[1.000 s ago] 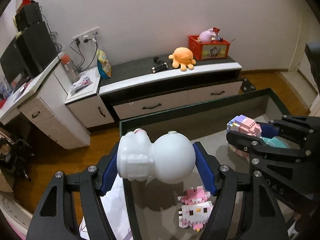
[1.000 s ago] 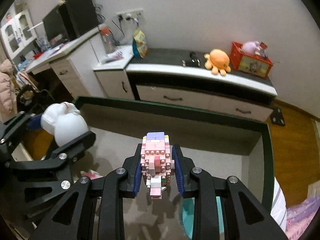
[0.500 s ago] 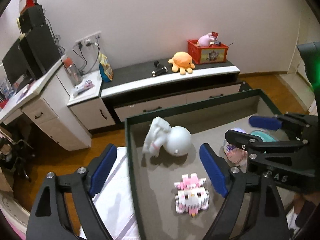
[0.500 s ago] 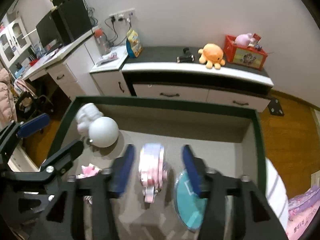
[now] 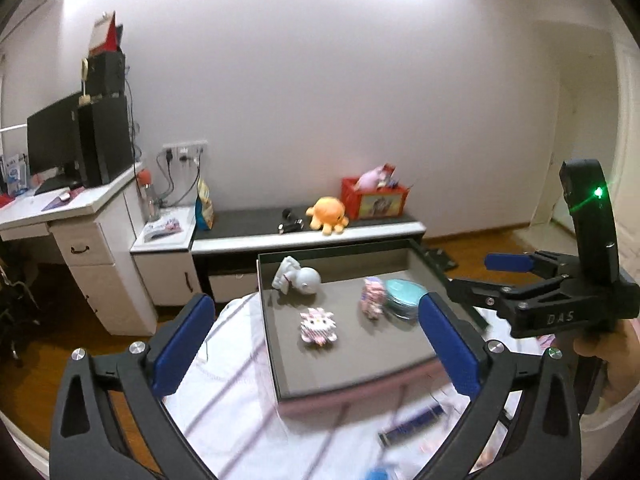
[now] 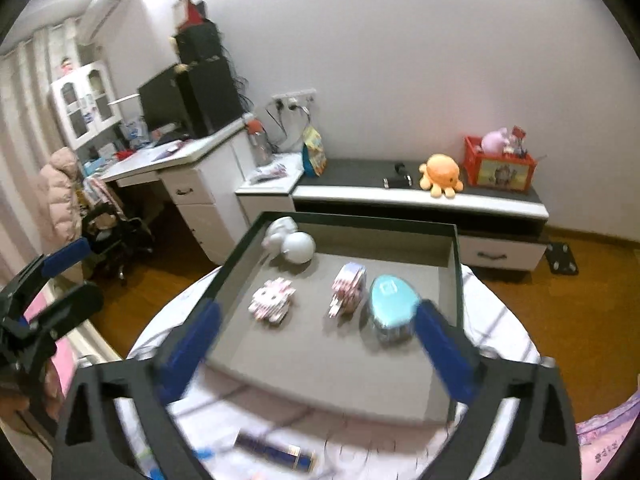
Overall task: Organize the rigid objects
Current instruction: 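Move both tools back toward the remaining items on the bed, then close the left tool on the clear plastic box while the right tool grasps the black hair clip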
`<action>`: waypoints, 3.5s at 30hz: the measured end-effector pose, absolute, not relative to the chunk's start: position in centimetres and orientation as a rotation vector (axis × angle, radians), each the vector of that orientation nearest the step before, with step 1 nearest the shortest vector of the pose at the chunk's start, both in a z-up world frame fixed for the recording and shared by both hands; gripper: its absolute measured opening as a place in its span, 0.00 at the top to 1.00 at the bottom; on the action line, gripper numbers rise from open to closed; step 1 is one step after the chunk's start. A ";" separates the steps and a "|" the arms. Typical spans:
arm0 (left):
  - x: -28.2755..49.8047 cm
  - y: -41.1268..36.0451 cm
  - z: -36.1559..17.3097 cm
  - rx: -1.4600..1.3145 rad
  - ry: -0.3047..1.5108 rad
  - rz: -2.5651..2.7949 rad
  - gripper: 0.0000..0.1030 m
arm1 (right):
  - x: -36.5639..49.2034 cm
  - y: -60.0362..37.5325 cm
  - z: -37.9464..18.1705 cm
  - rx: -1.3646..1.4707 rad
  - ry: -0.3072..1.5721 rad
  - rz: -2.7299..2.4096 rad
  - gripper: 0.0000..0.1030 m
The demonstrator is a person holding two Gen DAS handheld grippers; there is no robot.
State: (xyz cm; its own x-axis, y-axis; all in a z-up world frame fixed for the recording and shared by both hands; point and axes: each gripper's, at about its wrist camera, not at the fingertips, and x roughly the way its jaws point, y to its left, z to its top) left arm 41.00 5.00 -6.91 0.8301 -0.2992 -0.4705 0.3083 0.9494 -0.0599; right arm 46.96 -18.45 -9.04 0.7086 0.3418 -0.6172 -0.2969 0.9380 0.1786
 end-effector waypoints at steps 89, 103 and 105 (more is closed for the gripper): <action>28.3 7.9 -22.5 -0.096 0.728 -0.225 0.36 | 33.0 -23.9 -23.8 0.085 0.826 0.068 0.41; 28.1 7.5 -22.3 -0.105 0.731 -0.252 0.36 | 32.9 -23.0 -23.9 0.017 0.822 0.078 0.81; 28.1 7.4 -22.3 -0.107 0.729 -0.247 0.36 | 32.9 -22.9 -23.9 0.008 0.824 0.075 0.81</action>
State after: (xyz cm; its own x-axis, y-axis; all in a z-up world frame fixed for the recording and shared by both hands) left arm 28.10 7.42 -22.30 0.7182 -0.2597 -0.6456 0.1855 0.9656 -0.1820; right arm 32.95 -22.90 -23.95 0.6765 0.0692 -0.7332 -0.0633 0.9974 0.0357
